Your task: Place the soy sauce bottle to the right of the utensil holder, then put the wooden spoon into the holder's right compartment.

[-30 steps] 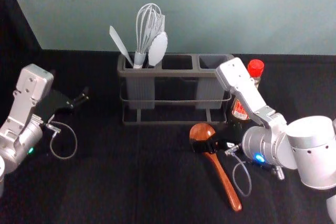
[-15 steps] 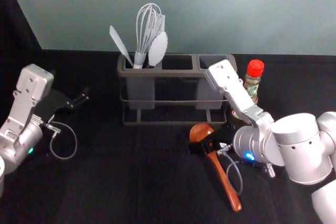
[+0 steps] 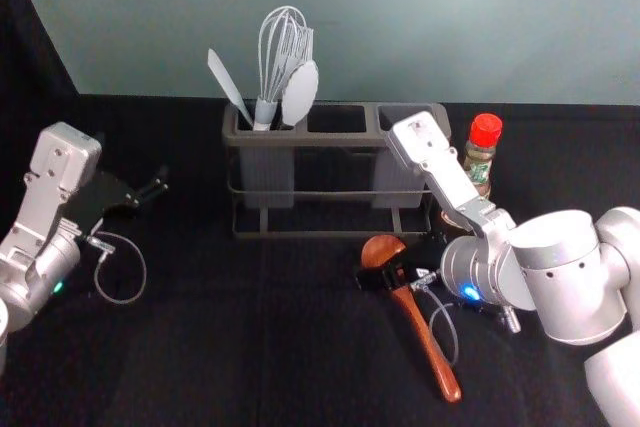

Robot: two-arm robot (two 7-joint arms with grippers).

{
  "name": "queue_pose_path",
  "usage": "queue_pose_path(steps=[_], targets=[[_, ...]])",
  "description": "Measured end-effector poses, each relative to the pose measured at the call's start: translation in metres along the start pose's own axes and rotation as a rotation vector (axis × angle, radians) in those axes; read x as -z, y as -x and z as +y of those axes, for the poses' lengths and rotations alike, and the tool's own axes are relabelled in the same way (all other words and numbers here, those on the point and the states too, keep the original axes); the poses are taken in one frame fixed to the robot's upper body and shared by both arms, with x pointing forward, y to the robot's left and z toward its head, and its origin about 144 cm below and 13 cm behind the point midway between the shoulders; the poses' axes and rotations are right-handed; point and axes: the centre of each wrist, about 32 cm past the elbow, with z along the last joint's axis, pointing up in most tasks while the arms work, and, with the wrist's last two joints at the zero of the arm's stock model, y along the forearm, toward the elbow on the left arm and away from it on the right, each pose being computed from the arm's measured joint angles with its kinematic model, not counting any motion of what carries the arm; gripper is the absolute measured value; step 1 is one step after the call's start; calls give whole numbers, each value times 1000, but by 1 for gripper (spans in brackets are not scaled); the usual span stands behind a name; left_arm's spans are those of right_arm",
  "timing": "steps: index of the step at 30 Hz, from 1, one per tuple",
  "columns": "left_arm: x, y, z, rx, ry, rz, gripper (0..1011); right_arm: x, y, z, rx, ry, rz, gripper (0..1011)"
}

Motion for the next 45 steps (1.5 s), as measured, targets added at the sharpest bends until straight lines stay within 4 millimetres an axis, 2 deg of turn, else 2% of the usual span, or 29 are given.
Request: queue_pose_path(steps=[19,45], targets=[[0,0,0,0,0,0,1011,-3,-3,11,-2,24,2,1002],[0,0,0,0,0,0,1011,-3,-8,15,-9,30,8,1002]])
